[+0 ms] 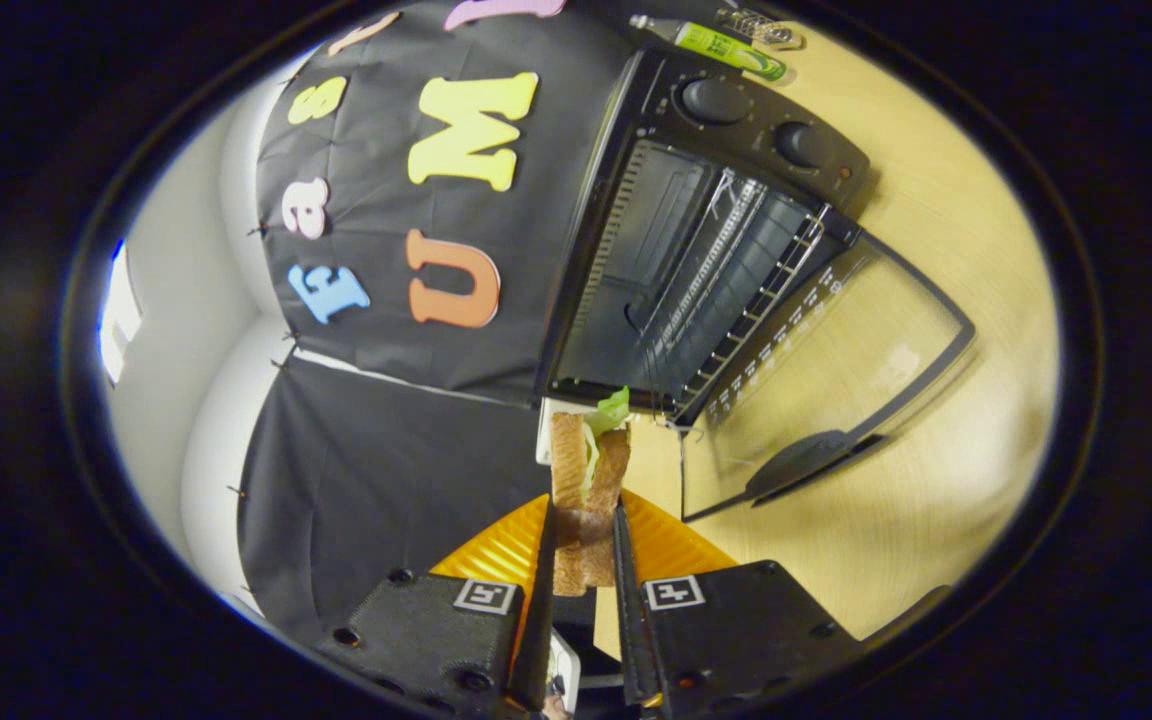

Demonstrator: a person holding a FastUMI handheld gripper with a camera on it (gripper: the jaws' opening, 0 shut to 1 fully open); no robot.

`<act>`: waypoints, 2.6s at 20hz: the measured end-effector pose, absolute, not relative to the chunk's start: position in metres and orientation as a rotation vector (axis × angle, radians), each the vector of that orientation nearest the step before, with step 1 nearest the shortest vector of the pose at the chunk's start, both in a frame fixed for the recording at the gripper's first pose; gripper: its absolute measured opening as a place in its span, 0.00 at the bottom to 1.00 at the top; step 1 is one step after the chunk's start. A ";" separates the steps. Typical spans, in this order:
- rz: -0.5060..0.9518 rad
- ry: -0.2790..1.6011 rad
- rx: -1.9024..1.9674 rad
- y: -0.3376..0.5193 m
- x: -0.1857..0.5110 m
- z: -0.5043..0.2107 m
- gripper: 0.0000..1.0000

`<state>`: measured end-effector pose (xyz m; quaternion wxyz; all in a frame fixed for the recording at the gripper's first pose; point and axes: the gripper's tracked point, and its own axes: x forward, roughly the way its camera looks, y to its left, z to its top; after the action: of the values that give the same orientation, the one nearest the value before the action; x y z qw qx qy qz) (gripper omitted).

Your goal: Open the toaster oven, put the food inside, and close the toaster oven door.

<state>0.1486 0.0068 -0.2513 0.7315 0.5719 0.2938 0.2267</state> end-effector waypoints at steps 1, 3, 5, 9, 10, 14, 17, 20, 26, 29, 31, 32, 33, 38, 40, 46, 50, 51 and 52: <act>0.472 0.635 1.298 0.002 0.157 -0.253 0.33; 0.434 0.606 1.347 -0.007 0.175 -0.259 0.33; 0.398 0.558 1.313 -0.015 0.198 -0.265 0.33; 0.315 0.475 1.253 -0.038 0.255 -0.268 0.33; 0.299 0.481 1.238 -0.039 0.267 -0.272 0.33; 0.260 0.512 1.227 -0.032 0.307 -0.286 0.34; 0.248 0.534 1.164 -0.021 0.317 -0.299 0.34; 0.225 0.500 1.126 -0.027 0.329 -0.303 0.34; 0.168 0.520 0.858 -0.028 0.329 -0.307 0.45; 0.129 0.525 0.765 -0.026 0.328 -0.307 0.63; 0.093 0.527 0.652 -0.028 0.329 -0.305 0.74; 0.053 0.519 0.573 -0.032 0.330 -0.302 0.80; 0.004 0.517 0.484 -0.039 0.330 -0.302 0.86; -0.036 0.520 0.242 -0.047 0.302 -0.300 1.00; -0.011 0.515 0.185 -0.044 0.284 -0.296 1.00; 0.038 0.487 0.155 -0.025 0.203 -0.310 1.00; 0.002 0.467 0.192 -0.031 0.160 -0.328 1.00; -0.014 0.463 0.202 -0.034 0.151 -0.333 1.00; -0.026 0.467 0.208 -0.036 0.142 -0.340 1.00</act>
<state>0.1425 -0.0362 -0.3395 0.9674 0.1030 0.2312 -0.0126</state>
